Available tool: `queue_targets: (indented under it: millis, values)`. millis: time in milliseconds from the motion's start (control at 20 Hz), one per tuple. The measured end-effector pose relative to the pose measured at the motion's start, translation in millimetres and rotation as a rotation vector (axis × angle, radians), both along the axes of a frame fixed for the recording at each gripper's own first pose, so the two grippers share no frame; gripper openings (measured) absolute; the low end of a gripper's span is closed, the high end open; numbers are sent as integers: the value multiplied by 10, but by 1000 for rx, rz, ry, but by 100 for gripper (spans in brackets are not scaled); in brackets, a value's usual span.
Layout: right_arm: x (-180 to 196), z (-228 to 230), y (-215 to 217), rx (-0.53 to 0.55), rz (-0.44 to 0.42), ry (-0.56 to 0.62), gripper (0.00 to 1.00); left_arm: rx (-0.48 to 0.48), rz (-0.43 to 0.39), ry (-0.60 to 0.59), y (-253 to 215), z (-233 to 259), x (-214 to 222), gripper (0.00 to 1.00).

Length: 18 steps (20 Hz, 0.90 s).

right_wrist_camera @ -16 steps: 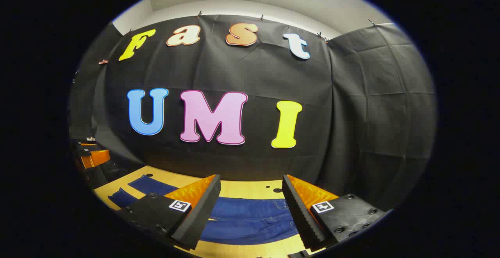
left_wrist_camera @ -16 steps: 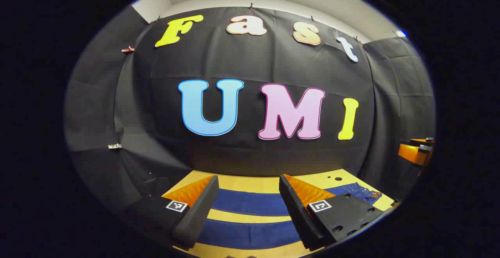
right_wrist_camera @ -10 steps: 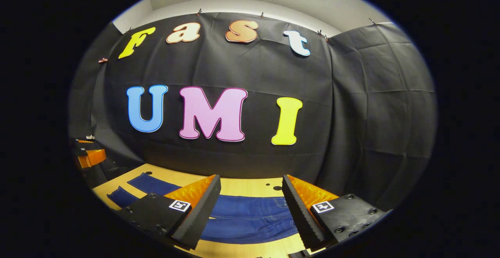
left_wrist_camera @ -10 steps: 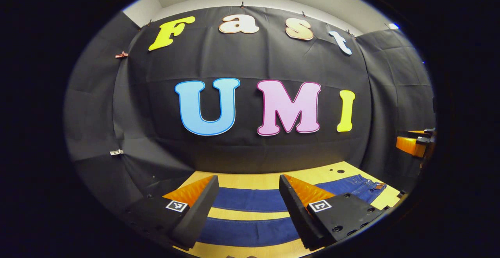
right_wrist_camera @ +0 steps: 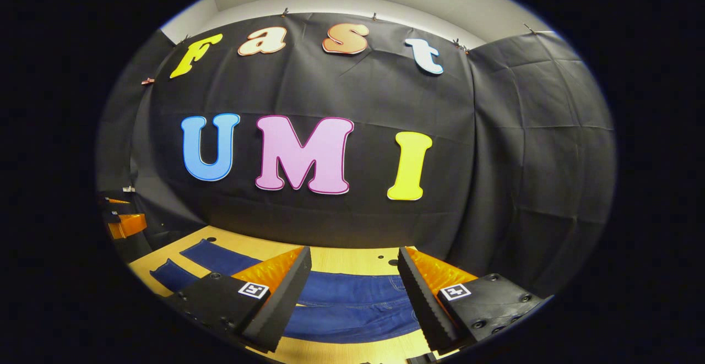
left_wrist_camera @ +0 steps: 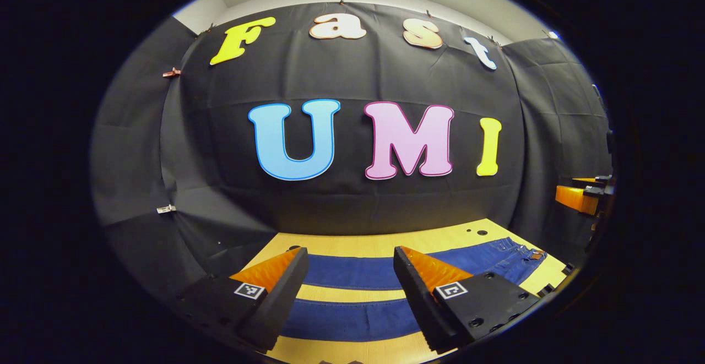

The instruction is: Grasp the waist and the cuffs of the jeans and fold them to make the two legs overlap; first hold the waist and fold one-third of the jeans toward the cuffs, then hold the cuffs and fold the remaining one-third in the same direction to finish folding.

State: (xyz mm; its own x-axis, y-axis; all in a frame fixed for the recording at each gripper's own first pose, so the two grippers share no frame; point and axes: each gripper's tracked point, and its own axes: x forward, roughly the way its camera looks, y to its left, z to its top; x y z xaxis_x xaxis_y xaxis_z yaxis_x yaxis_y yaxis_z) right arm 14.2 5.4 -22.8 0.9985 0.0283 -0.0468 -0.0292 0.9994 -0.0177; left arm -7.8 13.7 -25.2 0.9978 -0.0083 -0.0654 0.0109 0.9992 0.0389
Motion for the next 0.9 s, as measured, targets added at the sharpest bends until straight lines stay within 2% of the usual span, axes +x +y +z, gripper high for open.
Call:
queue_targets:
  millis: [100, 200, 300, 350, 400, 450, 500, 550, 650, 750, 900]
  values:
    - [20, -36, 11, -5, 4, 10, 96, -18, 34, 33, 107, -96, 37, 97]
    - [57, -71, 4, -6, 1, 17, 94, -1, 51, 72, 253, -251, 38, 97]
    - [72, -96, 5, -2, 2, 24, 96, 80, 50, 93, 473, -368, 40, 96]
    - [82, -104, 6, -4, 2, 26, 94, 157, 43, 110, 617, -465, 60, 98]
    - [95, -126, 12, -9, 3, 29, 96, 261, 34, 130, 792, -585, 46, 98]
    - [113, -172, 19, -20, 4, 39, 96, 424, 20, 164, 1029, -735, 59, 98]
    - [113, -221, 47, -30, 7, 54, 96, 673, -42, 211, 1280, -1054, 68, 98]
    - [106, -237, 65, -27, 13, 57, 96, 828, -99, 264, 1445, -1355, 53, 98]
    - [85, -271, 102, -24, 15, 69, 94, 966, -191, 359, 1679, -1851, -25, 98]
    - [72, -351, 106, -47, 14, 92, 96, 1071, -268, 445, 1874, -2294, -112, 98]
    - [9, -392, 80, -86, 4, 112, 96, 1171, -351, 547, 2178, -2798, -190, 98]
